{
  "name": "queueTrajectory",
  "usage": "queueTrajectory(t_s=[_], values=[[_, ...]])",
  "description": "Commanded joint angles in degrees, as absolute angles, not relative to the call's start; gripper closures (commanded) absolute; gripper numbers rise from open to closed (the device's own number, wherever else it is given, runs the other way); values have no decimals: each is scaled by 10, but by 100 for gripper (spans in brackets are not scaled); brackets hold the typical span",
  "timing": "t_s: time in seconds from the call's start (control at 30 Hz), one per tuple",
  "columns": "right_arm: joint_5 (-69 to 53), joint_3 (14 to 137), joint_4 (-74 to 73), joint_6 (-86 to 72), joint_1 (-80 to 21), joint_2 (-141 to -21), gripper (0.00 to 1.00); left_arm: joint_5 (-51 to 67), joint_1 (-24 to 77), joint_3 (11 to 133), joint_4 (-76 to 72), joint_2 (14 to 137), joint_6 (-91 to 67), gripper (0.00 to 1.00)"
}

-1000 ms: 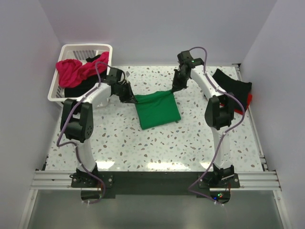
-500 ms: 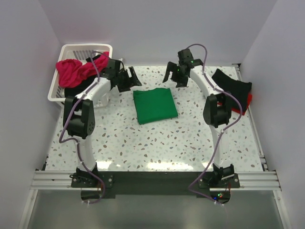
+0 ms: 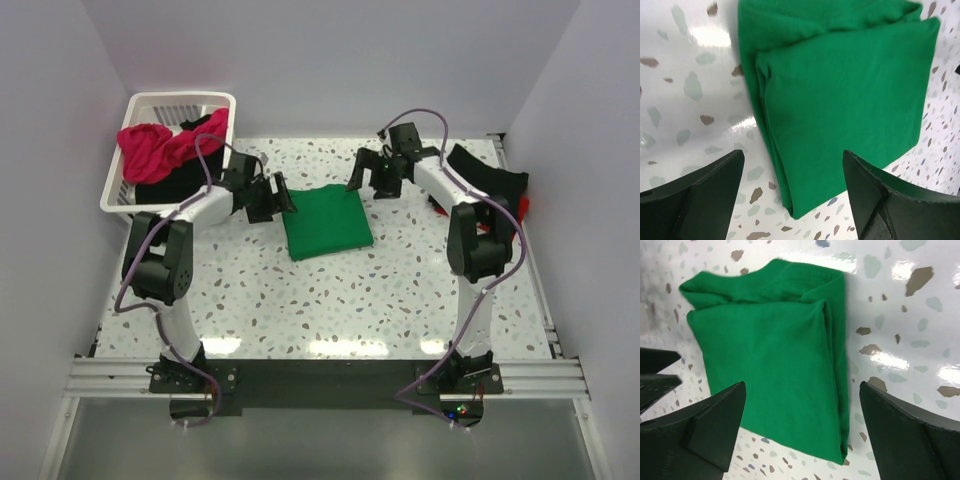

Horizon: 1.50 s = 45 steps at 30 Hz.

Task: Fold and stack the t-shirts
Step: Fold the tshirt, then neatly place the folded tshirt to the corner

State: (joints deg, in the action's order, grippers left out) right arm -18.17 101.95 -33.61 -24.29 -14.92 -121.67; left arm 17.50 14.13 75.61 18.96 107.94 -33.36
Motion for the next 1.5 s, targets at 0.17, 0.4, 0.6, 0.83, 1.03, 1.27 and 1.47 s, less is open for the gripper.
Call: queueTrajectory(t_s=[0.17,0.4,0.6,0.83,1.03,1.27,1.47], values=[[-305,933,-257,-217,-129,-1179,1,187,158,685,132,1047,-327,18],[-334,905,-243,-209,-118,-1189,1,209,159,667,98,1070,-333,23],[-366,888,-214,-213,-106,-1221,1,217,159,669,84,1096,-329,37],[-386,884,-187,-213,-102,-1246,1,214,159,673,90,1113,-316,56],[-403,896,-189,-212,-102,-1280,1,217,159,670,94,1131,-308,74],[-407,858,-180,-211,-105,-1295,2,226,159,666,96,1150,-298,91],[-404,864,-193,-200,-129,-1313,4,232,159,664,89,1158,-299,92]])
